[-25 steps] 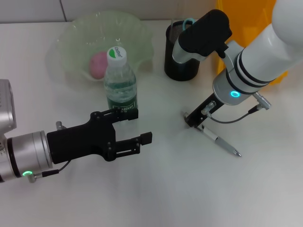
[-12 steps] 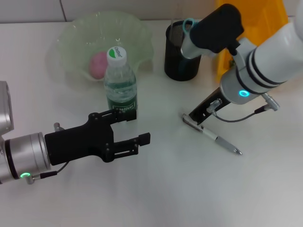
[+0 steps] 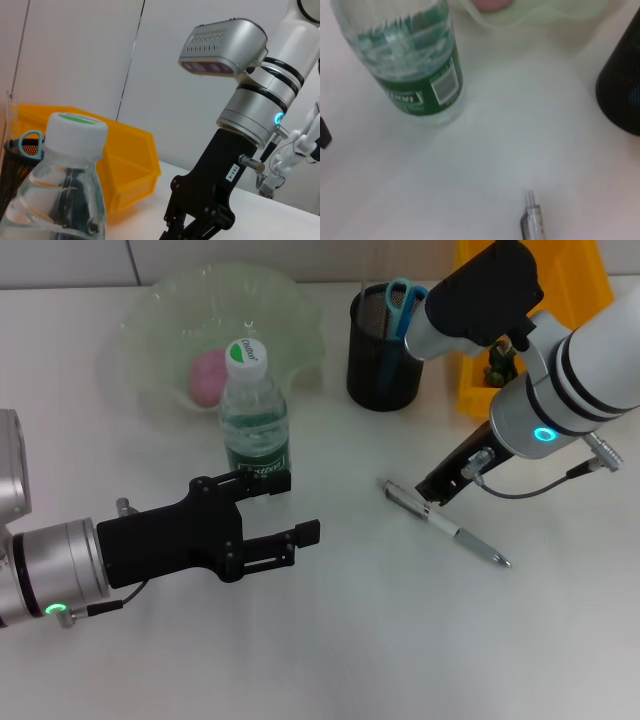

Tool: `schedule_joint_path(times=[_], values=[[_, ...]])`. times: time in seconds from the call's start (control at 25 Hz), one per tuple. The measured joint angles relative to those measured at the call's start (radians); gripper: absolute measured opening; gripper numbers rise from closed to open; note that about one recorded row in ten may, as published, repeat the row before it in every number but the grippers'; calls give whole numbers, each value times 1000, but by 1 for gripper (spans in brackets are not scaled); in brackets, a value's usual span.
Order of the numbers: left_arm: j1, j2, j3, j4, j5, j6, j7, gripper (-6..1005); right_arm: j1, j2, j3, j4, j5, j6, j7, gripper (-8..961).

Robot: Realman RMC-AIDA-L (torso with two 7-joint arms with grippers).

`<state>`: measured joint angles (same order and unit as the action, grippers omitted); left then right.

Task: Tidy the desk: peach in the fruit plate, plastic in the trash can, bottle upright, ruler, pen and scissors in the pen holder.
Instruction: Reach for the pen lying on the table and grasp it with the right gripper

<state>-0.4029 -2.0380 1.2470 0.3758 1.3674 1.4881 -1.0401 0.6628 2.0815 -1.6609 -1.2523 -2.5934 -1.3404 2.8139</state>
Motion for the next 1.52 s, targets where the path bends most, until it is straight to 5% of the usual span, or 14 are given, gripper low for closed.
schedule_joint_path(times=[0.16, 0.36, 0.64, 1.52], values=[[4, 0, 0, 0, -1, 1, 0, 756, 8, 3, -12, 3, -16, -30, 5, 123], [5, -1, 0, 0, -1, 3, -2, 756, 5, 6, -31, 3, -16, -49, 6, 331], [6, -3, 0, 0, 4, 3, -6, 756, 2, 6, -48, 5, -18, -65, 6, 412], [6, -8, 0, 0, 5, 1, -4, 756, -4, 5, -81, 17, -56, -63, -28, 393]])
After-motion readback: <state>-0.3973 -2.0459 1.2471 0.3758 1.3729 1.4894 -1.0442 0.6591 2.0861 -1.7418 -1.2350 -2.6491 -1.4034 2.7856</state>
